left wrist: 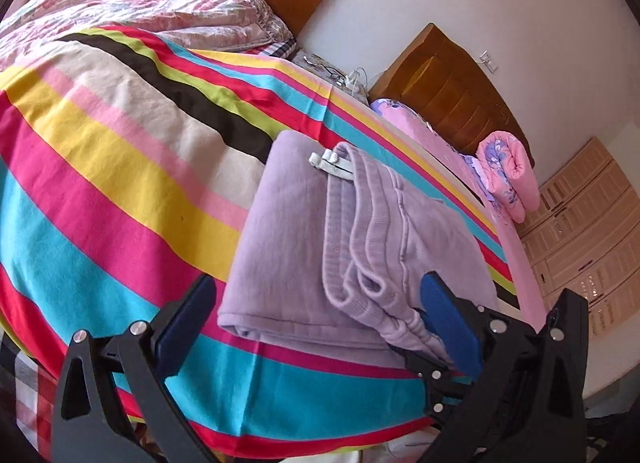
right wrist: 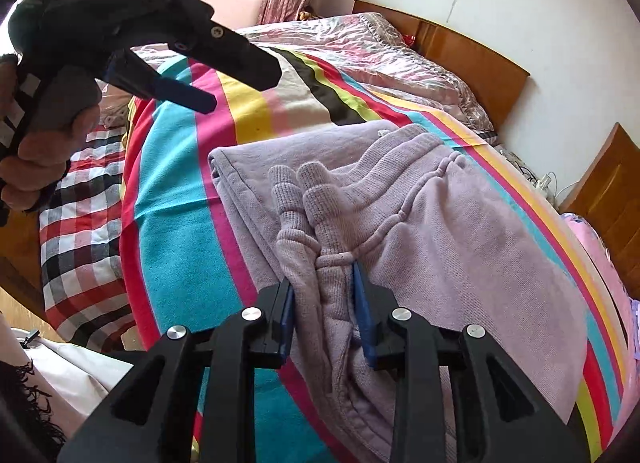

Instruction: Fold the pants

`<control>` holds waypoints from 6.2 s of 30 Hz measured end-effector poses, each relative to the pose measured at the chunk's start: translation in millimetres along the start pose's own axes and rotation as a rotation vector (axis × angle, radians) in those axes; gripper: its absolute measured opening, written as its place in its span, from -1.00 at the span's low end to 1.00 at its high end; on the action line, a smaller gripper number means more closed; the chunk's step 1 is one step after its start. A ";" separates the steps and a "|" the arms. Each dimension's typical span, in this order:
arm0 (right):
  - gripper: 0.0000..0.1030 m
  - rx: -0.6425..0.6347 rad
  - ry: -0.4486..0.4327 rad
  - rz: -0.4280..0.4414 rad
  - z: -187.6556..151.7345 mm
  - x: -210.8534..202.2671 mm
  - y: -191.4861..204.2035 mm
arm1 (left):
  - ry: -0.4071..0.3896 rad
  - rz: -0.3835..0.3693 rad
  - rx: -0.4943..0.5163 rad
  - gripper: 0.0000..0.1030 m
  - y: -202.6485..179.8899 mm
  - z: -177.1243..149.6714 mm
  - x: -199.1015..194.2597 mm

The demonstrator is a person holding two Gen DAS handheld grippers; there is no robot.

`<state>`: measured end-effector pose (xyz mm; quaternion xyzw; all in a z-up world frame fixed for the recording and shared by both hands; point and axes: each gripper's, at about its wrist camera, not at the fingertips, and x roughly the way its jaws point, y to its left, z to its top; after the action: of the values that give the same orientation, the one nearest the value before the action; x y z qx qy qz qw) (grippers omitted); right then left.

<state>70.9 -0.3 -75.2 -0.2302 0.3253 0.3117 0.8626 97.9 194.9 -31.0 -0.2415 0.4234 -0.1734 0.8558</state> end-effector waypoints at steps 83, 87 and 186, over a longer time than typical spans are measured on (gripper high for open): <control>0.51 0.552 -0.076 -0.210 -159.7 -128.2 -85.2 | 0.382 -0.228 -0.066 -0.38 -50.5 38.5 150.4; 0.47 0.498 -0.043 -0.253 -152.7 -99.3 -79.3 | 0.344 -0.220 -0.042 -0.49 -66.4 43.7 139.3; 0.65 0.486 -0.097 0.116 -13.5 24.3 -254.4 | -0.060 0.292 0.215 0.97 -44.5 110.2 153.8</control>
<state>254.5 -177.0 -52.2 0.0182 0.3617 0.2840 0.8878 272.2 110.6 -46.8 -0.0896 0.4070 -0.0844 0.9051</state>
